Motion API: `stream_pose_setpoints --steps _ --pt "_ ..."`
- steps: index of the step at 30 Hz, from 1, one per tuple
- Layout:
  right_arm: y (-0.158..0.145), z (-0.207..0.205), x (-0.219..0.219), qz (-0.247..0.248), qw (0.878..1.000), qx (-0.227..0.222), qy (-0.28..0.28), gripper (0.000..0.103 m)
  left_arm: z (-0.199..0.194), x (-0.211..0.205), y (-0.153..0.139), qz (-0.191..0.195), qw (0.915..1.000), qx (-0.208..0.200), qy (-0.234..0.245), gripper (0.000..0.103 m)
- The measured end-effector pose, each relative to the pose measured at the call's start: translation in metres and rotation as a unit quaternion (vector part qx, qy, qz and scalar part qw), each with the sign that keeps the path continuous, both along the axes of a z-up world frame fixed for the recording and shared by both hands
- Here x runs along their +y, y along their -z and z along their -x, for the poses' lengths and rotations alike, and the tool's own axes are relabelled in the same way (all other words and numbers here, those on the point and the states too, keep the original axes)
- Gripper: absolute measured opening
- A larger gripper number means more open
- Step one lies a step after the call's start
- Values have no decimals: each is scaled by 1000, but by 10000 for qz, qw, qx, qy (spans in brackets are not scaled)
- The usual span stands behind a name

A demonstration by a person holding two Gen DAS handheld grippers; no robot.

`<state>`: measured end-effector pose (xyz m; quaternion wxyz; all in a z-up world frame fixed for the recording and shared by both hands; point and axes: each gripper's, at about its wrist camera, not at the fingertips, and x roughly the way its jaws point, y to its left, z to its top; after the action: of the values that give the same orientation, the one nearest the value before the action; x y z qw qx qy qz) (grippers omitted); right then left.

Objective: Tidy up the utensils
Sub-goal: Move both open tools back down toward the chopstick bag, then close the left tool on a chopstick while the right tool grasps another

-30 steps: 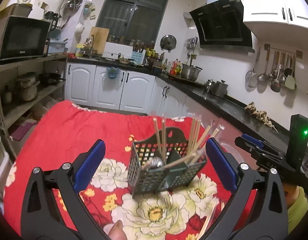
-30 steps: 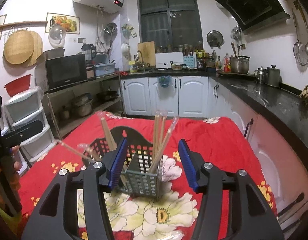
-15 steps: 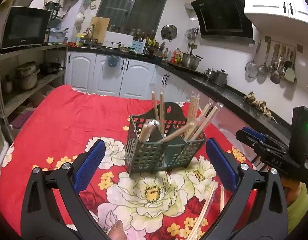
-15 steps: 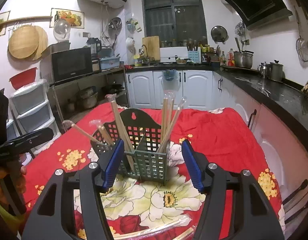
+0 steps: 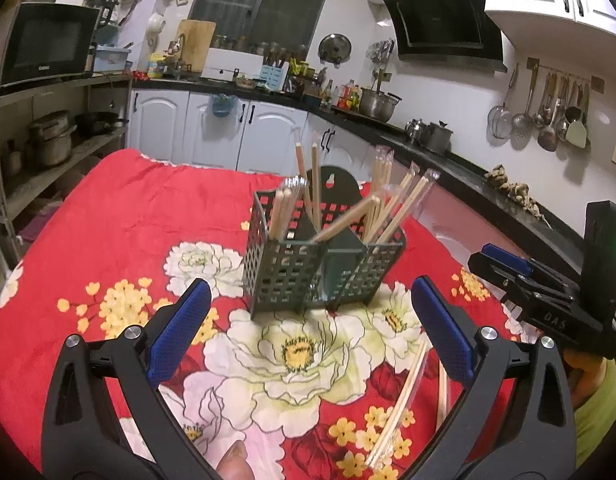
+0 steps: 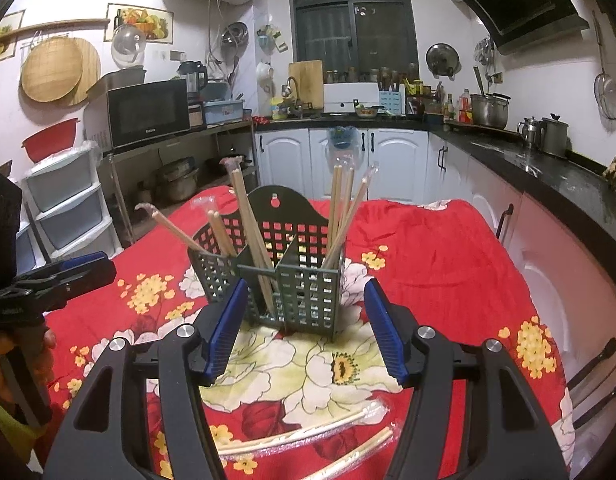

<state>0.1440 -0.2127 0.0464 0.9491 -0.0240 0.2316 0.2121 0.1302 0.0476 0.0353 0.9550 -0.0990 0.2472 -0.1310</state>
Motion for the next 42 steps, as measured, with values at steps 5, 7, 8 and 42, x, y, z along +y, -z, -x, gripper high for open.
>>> stream_pose_setpoints --steps 5,7,8,42 --pt "10 4 -5 41 9999 129 53 58 5 -1 16 -54 9996 268 87 92" --pt "15 4 -7 69 9998 190 75 58 7 -4 24 -107 9990 410 117 92" --pt "17 5 -8 94 9997 221 98 58 8 -5 28 -96 9987 479 148 92" --pt "115 -31 -64 105 9762 2024 771 51 39 -67 119 -476 9686 1824 1621 25"
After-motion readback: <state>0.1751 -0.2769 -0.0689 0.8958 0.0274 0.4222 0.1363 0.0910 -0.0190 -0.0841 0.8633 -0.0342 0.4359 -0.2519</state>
